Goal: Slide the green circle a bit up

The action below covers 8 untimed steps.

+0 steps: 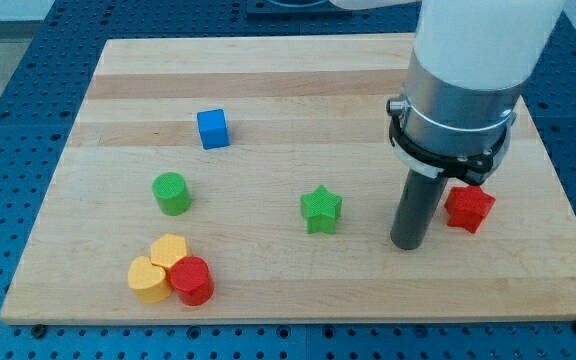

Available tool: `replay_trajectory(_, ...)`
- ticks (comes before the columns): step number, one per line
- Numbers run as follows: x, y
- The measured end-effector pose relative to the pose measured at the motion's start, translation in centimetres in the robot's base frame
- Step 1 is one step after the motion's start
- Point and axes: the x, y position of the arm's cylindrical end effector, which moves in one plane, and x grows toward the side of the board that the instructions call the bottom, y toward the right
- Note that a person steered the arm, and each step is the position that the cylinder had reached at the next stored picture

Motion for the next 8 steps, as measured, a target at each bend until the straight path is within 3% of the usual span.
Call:
replay_trajectory(1,0.8,-0.4)
replay_trajectory(3,7.4,-6.0)
replay_trajectory(5,7.2,-14.4)
replay_trajectory(8,4.6,-18.4)
